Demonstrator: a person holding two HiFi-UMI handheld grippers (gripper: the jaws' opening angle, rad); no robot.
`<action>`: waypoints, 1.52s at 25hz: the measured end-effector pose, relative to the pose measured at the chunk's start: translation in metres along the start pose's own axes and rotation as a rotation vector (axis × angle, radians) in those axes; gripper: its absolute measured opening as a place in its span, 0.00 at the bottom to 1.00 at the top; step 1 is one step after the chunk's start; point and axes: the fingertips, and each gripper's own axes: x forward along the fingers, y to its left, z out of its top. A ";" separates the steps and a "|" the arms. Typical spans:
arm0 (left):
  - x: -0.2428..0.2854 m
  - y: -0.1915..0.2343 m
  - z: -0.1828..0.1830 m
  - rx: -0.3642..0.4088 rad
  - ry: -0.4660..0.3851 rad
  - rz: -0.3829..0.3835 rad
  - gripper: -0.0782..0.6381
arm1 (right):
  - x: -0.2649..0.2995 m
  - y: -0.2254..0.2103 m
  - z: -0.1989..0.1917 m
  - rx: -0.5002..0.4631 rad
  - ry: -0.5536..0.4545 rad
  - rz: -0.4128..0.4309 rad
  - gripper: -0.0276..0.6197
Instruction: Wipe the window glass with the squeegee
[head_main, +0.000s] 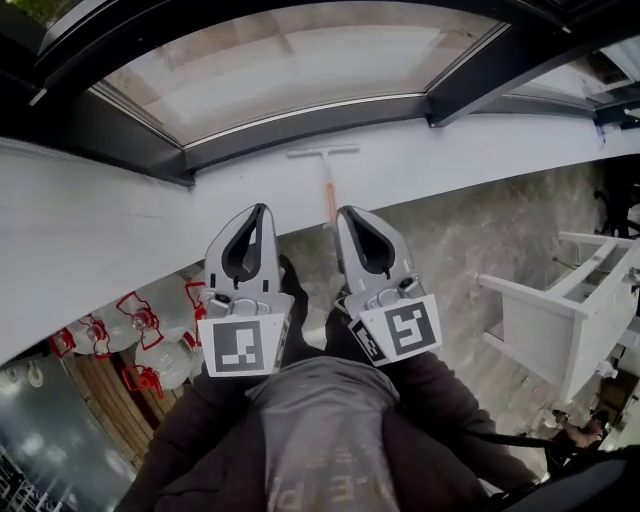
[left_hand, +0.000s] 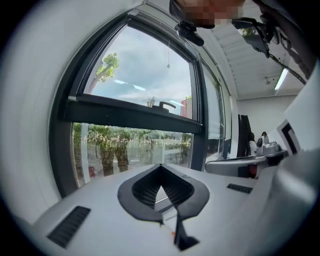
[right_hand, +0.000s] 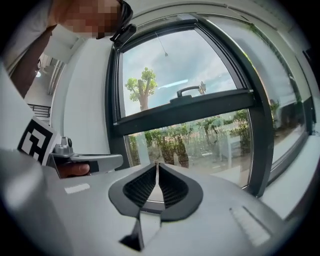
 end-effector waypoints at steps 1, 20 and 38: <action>0.006 0.001 -0.002 -0.003 0.007 -0.006 0.11 | 0.004 -0.004 -0.003 0.005 0.008 -0.006 0.05; 0.103 0.025 -0.143 -0.044 0.155 0.075 0.11 | 0.122 -0.131 -0.186 0.049 0.237 -0.128 0.09; 0.126 0.054 -0.242 -0.096 0.293 0.119 0.11 | 0.222 -0.220 -0.379 0.086 0.484 -0.301 0.17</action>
